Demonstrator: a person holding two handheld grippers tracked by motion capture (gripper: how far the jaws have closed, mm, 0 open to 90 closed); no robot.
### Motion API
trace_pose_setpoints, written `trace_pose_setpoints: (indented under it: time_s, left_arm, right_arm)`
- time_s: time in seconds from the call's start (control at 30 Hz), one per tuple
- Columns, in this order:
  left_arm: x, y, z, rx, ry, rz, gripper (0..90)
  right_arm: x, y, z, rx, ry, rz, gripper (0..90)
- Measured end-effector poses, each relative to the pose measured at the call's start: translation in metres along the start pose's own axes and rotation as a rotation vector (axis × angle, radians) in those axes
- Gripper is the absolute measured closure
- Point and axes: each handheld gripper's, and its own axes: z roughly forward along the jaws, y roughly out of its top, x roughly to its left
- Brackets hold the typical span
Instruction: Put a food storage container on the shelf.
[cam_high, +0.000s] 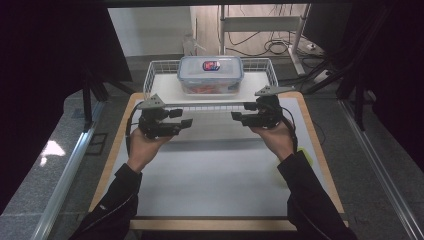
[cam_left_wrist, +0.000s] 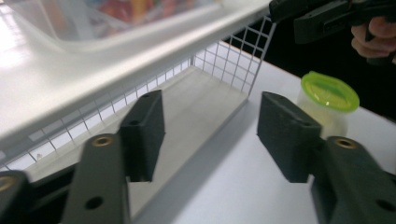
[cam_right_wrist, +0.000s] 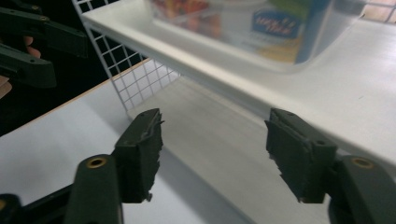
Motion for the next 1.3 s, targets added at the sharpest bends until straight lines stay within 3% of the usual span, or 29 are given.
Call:
trace_pose_setpoints:
  time_s: [0.17,0.27,0.47,0.57,0.8,0.9,1.0,1.13,1.3]
  left_arm:
    - [-0.009,-0.011,-0.002,0.001,-0.001,0.016,29.9]
    - [-0.019,-0.021,-0.006,0.004,0.015,0.047,25.1]
    - [-0.027,-0.037,-0.010,-0.011,0.006,0.044,18.3]
    - [-0.032,-0.051,-0.009,0.005,0.009,0.035,11.2]
    - [-0.036,-0.080,-0.014,0.035,0.010,-0.019,8.3]
    - [-0.038,-0.093,-0.018,0.041,0.005,-0.030,6.6]
    - [-0.039,-0.101,-0.021,0.042,0.013,-0.026,4.9]
    - [-0.047,-0.117,-0.026,0.052,0.053,0.015,4.0]
    - [-0.052,-0.129,-0.028,0.070,0.061,0.009,2.5]
  right_arm:
    - [0.008,-0.011,-0.001,-0.001,0.015,-0.020,28.0]
    - [0.015,-0.022,-0.003,-0.001,0.029,-0.023,23.6]
    - [0.020,-0.037,-0.007,-0.006,0.030,-0.029,16.6]
    - [0.023,-0.049,-0.008,0.007,0.025,-0.021,11.3]
    - [0.029,-0.073,-0.010,0.048,0.044,-0.027,9.3]
    - [0.034,-0.084,-0.010,0.066,0.027,-0.038,9.3]
    - [0.036,-0.091,-0.011,0.074,0.024,-0.040,9.3]
    - [0.043,-0.110,-0.012,0.081,0.034,-0.022,9.5]
    - [0.050,-0.129,-0.009,0.103,0.039,-0.024,9.0]
